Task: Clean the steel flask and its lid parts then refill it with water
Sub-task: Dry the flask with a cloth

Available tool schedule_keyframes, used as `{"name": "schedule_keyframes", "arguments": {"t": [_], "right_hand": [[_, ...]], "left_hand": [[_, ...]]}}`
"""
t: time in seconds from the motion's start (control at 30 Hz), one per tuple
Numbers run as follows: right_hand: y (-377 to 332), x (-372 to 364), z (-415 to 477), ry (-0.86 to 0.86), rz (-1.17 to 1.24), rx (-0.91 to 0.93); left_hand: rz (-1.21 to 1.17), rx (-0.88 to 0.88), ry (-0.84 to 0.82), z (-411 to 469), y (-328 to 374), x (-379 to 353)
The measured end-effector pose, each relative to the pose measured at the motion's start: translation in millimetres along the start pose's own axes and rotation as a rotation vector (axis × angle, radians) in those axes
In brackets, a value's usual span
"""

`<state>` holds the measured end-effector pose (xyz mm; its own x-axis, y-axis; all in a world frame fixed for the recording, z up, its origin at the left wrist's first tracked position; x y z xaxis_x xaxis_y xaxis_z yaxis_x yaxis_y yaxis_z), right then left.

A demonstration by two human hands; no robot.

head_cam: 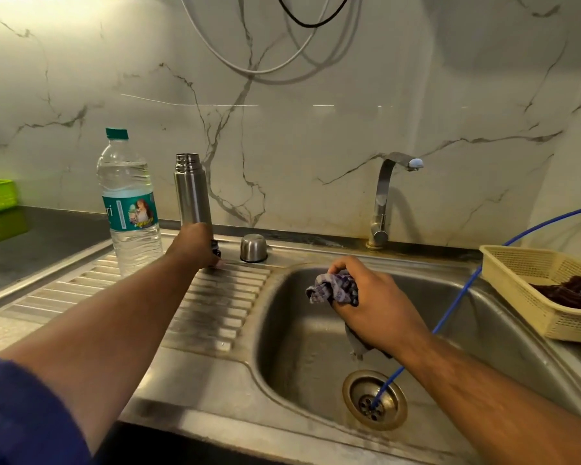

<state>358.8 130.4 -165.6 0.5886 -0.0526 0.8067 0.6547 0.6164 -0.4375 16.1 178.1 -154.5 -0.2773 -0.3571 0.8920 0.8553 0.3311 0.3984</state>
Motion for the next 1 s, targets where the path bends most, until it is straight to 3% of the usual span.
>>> {"name": "schedule_keyframes", "arguments": {"t": [0.33, 0.53, 1.0], "right_hand": [[8.4, -1.4, 1.8, 0.001, -0.001, -0.053], [10.4, 0.9, 0.9, 0.009, 0.002, -0.07], [23.3, 2.3, 4.4, 0.038, 0.049, -0.099]], "left_hand": [[0.013, 0.003, 0.007, 1.4, -2.1, -2.9], [0.02, -0.183, 0.15, -5.8, 35.0, -10.4], [0.064, -0.079, -0.103, 39.7, 56.2, -65.5]]}}
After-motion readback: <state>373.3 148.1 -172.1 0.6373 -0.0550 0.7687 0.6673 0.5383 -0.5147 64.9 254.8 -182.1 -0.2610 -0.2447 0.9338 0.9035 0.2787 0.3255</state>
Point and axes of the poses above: each hand's wrist, its own z-axis towards the middle knuckle, its own x-axis out of the back of the hand, y = z × x, the point moved 5 cm from there along z, towards the middle knuckle, and after that the axes turned 3 degrees about -y, right-handed, at the moved point
